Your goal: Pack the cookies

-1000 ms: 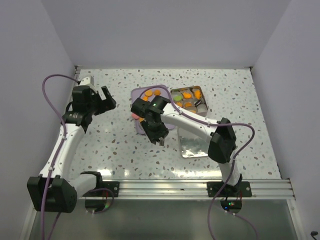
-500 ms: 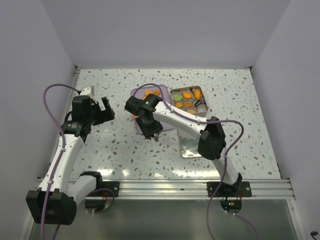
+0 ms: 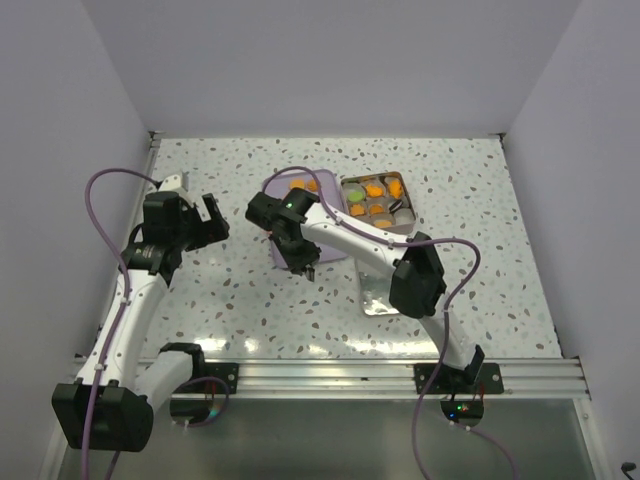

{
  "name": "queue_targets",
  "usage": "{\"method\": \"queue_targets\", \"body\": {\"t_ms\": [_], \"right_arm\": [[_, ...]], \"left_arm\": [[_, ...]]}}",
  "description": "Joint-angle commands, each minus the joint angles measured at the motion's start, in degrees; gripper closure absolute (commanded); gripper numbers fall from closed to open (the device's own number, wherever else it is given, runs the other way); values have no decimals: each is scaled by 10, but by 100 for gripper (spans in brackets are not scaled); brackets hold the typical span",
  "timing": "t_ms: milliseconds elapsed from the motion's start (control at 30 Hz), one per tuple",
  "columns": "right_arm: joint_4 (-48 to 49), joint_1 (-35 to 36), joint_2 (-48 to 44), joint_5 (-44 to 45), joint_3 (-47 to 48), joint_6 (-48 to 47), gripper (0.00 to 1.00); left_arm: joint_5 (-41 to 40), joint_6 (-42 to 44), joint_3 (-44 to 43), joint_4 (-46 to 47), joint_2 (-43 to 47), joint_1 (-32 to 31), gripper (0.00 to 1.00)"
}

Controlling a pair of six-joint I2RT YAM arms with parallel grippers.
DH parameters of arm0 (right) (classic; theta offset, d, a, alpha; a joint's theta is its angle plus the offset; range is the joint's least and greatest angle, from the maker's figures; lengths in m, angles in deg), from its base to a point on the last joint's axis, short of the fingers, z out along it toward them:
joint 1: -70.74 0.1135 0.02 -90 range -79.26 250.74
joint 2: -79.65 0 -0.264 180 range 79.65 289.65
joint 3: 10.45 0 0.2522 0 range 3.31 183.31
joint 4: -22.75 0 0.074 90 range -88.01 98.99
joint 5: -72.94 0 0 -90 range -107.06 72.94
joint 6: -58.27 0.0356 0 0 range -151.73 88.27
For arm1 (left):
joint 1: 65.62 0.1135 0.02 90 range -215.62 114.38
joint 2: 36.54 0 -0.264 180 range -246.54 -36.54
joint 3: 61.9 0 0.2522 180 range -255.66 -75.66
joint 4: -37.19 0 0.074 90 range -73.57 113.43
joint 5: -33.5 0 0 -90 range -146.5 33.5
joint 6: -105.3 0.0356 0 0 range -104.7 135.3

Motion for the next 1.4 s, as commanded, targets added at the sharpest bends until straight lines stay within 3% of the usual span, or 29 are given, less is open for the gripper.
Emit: {"method": "queue_targets", "body": {"t_ms": [0, 100, 233, 400, 600, 833, 1200, 1333, 1367], "right_arm": [[-78, -2, -38, 34, 13, 4, 82], [-102, -18, -59, 55, 28, 8, 82], [-109, -91, -138, 72, 8, 1, 82], [-105, -205, -207, 89, -49, -38, 82], [-79, -291, -273, 86, -159, -63, 80], [-19, -333, -307, 59, -272, -70, 80], [-12, -341, -290, 44, -267, -69, 80], [-8, -341, -298, 33, -283, -66, 74], [-7, -341, -300, 33, -286, -65, 69]], "left_arm": [[12, 6, 5, 12, 6, 1, 0], [14, 8, 1, 12, 1, 1, 0], [16, 11, -2, 11, -6, 0, 0], [29, 11, 3, 19, -12, 0, 0], [41, 18, -1, 16, -20, -1, 0], [53, 25, -7, 5, -20, 0, 0], [57, 24, 0, -2, -16, 0, 0], [57, 22, 3, 2, -18, 0, 0], [57, 22, 4, 3, -18, 0, 0]]}}
